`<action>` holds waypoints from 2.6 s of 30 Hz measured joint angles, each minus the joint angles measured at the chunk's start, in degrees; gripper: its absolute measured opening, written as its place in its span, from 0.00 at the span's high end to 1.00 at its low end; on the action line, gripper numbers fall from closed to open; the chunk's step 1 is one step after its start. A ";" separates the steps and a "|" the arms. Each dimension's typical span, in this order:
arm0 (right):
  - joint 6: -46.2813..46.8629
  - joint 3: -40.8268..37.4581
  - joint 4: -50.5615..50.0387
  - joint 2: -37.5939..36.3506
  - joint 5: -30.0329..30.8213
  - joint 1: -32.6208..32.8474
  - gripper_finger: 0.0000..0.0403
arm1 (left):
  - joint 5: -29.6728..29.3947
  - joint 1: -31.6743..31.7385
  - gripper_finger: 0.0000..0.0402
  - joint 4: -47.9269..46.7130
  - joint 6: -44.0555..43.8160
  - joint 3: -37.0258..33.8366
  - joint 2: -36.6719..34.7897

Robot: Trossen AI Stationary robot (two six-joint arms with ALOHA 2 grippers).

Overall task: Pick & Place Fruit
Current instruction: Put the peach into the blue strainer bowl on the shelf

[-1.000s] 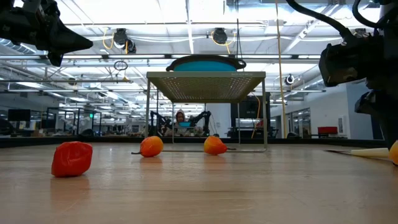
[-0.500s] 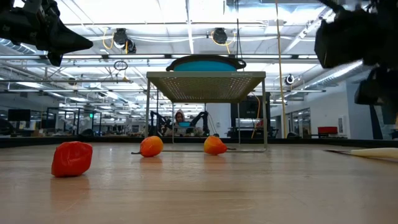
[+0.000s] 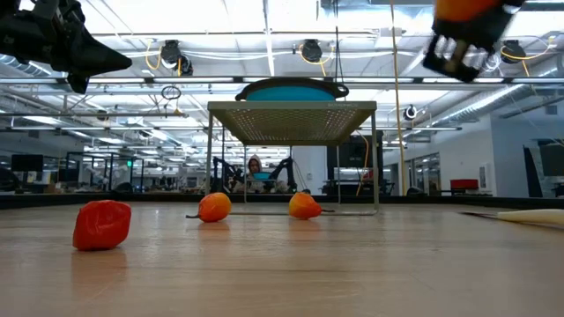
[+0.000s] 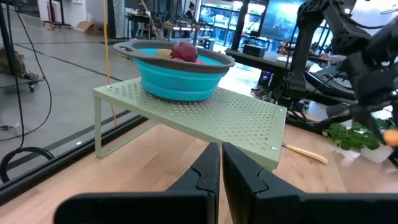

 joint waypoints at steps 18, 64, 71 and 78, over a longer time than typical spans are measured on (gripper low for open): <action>-47.30 0.00 9.03 -4.60 1.58 -1.12 0.69 | 0.06 0.01 0.96 -0.02 -0.02 0.00 -0.01; 13.62 0.04 44.85 -5.32 5.86 -35.89 0.69 | 0.06 0.01 0.96 0.00 -0.28 0.00 0.00; 8.73 0.95 43.40 -6.73 1.17 -44.47 0.69 | 0.04 0.00 0.96 0.12 -0.20 0.00 -0.02; -0.45 8.32 25.92 -6.88 -5.95 -53.30 0.69 | -2.15 0.00 0.96 0.69 0.04 0.00 -0.01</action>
